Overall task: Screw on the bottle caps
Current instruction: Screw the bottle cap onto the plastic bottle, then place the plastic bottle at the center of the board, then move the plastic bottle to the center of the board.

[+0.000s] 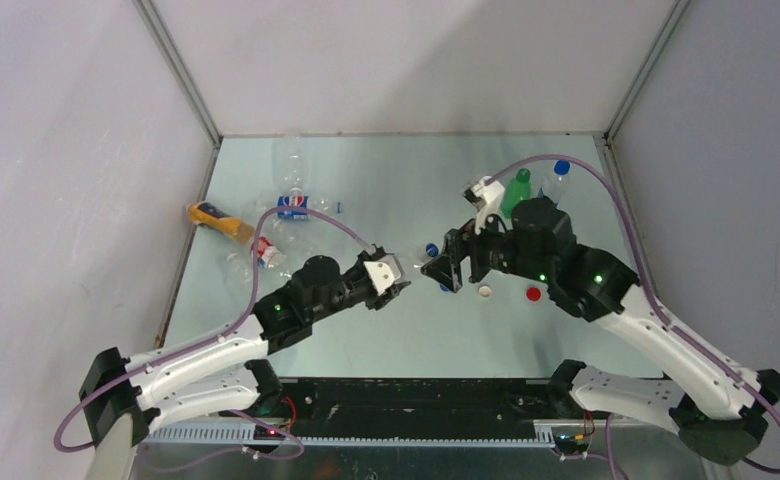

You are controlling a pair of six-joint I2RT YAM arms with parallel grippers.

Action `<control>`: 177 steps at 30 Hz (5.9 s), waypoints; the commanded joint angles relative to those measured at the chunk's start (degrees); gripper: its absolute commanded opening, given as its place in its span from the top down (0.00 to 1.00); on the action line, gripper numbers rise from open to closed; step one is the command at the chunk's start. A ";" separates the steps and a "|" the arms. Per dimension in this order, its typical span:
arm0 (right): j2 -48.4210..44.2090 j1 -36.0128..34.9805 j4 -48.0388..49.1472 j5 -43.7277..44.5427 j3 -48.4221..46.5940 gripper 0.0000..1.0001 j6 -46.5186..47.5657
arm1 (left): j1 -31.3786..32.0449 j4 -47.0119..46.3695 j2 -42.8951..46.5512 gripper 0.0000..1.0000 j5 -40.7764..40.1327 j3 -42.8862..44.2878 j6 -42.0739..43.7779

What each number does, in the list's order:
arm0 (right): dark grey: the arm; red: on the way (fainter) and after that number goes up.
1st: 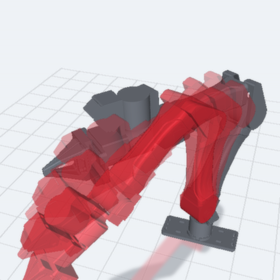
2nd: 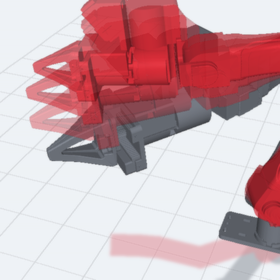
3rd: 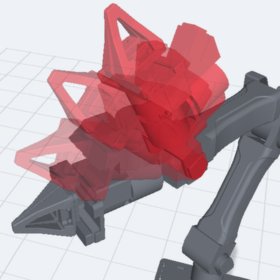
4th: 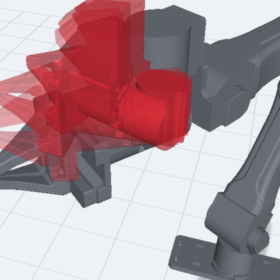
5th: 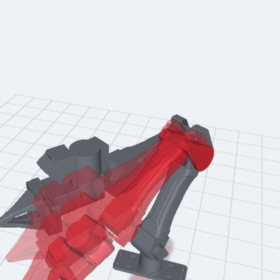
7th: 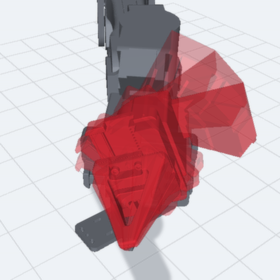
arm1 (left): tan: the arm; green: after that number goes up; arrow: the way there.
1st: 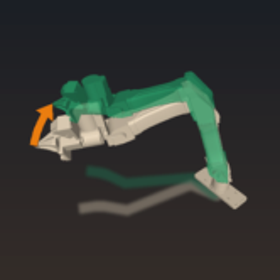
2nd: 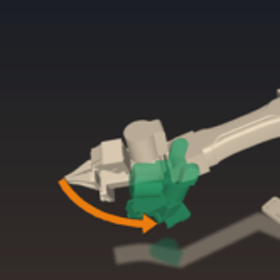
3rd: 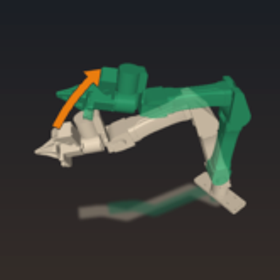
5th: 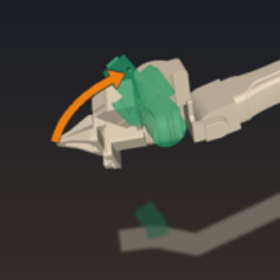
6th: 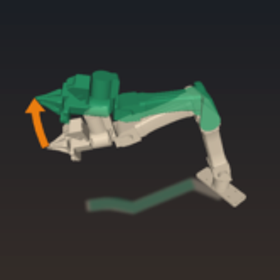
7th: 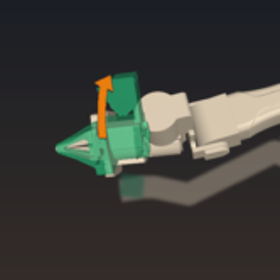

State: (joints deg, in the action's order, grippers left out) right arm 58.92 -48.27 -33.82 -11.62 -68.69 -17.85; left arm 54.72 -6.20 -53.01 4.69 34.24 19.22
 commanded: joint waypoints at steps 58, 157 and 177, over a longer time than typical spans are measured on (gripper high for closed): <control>17.75 26.22 43.32 19.14 11.97 1.00 21.33 | -0.31 11.08 8.50 0.00 -18.66 -4.73 -43.60; -14.18 28.39 -4.36 4.93 12.88 0.01 4.11 | -36.33 25.04 -31.32 0.47 -12.84 13.52 -59.62; -1.82 22.04 -2.68 29.44 24.57 0.40 -29.20 | -13.57 27.17 -24.29 0.20 -8.23 3.82 -49.45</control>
State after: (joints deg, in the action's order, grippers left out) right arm 54.89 -28.03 -43.07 11.29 -46.04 -38.33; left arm 40.69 18.04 -78.98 -4.64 40.58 -31.46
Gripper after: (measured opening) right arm 0.653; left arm 0.744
